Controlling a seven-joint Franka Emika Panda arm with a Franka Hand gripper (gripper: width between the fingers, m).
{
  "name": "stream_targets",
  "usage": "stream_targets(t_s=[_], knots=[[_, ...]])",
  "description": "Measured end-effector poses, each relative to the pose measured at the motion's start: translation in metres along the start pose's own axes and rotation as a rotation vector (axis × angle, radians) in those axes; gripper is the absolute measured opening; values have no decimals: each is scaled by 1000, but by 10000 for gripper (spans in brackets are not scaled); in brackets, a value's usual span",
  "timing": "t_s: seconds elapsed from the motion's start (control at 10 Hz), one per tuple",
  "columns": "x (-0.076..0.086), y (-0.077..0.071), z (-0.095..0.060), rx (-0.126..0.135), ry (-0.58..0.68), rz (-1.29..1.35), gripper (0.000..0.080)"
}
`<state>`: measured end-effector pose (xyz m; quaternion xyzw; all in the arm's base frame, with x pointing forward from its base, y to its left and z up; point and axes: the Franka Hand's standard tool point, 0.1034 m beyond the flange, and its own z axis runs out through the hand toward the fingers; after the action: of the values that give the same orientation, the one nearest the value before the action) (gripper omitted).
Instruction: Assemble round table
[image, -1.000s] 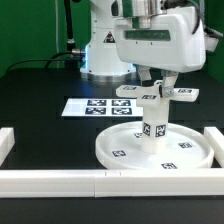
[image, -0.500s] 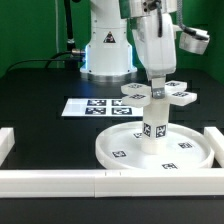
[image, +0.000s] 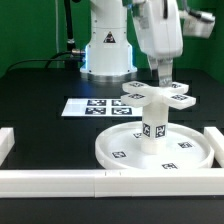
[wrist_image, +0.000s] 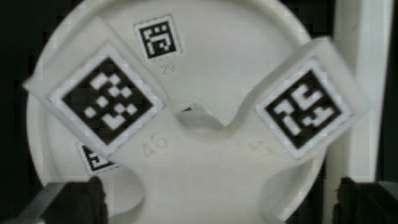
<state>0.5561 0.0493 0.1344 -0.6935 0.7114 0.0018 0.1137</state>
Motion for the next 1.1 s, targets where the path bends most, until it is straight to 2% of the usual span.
stream_targets(t_s=[0.4,0.5,0.7,0.8,1.1], knots=[[1,2,5,-9,1,-172,649],[-1,5,6,-57,-12,-386,649],[-2,-6,-1,-115,-80,-772,649],[-5,-13,-3,-133,-104,-838,649],[-4,-13,-1,-117,-116,-1093,649]])
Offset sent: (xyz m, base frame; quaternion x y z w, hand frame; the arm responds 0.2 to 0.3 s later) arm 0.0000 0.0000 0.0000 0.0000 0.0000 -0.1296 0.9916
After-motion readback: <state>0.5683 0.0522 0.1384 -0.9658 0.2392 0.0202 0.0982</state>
